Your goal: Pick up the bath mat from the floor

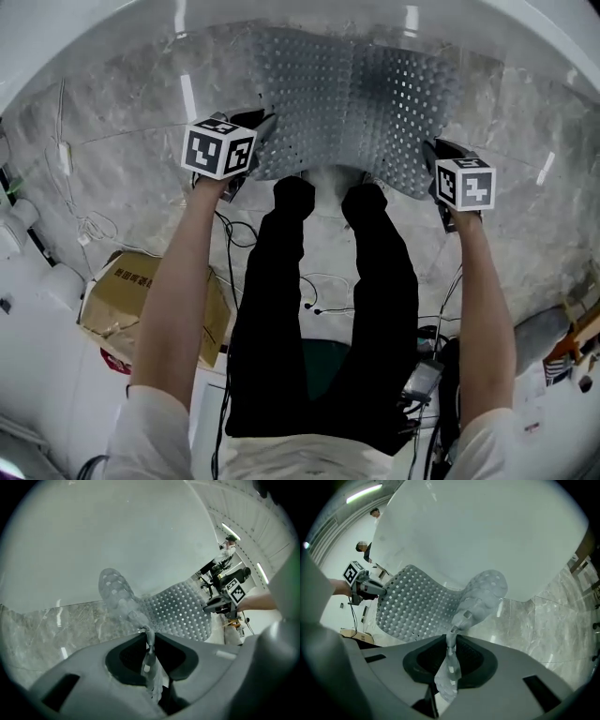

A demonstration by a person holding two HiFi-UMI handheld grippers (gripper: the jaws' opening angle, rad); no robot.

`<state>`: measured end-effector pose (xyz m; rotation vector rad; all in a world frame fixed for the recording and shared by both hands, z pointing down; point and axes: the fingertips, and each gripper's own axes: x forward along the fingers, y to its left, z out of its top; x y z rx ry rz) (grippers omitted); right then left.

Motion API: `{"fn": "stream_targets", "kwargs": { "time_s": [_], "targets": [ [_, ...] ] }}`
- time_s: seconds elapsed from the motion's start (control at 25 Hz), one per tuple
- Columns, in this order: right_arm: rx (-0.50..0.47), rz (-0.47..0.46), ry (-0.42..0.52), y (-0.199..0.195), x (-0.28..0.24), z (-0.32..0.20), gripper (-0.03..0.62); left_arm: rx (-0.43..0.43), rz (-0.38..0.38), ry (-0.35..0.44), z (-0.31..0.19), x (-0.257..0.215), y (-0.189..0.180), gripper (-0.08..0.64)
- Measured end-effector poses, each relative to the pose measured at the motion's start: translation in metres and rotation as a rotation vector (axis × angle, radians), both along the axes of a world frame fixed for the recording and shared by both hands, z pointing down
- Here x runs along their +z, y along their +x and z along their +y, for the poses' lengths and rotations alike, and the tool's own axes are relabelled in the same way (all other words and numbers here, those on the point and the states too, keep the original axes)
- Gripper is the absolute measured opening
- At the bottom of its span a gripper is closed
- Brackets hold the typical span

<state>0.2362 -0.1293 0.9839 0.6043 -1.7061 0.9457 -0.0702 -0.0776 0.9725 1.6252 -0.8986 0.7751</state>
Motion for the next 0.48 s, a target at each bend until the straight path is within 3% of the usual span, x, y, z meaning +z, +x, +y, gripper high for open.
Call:
{"fn": "stream_targets", "kwargs": {
  "time_s": [0.48],
  "targets": [
    [-0.001, -0.043, 0.07, 0.007, -0.144, 0.003, 0.058, -0.019, 0.032, 0.066, -0.005, -0.147, 0.023, 0.061]
  ]
}}
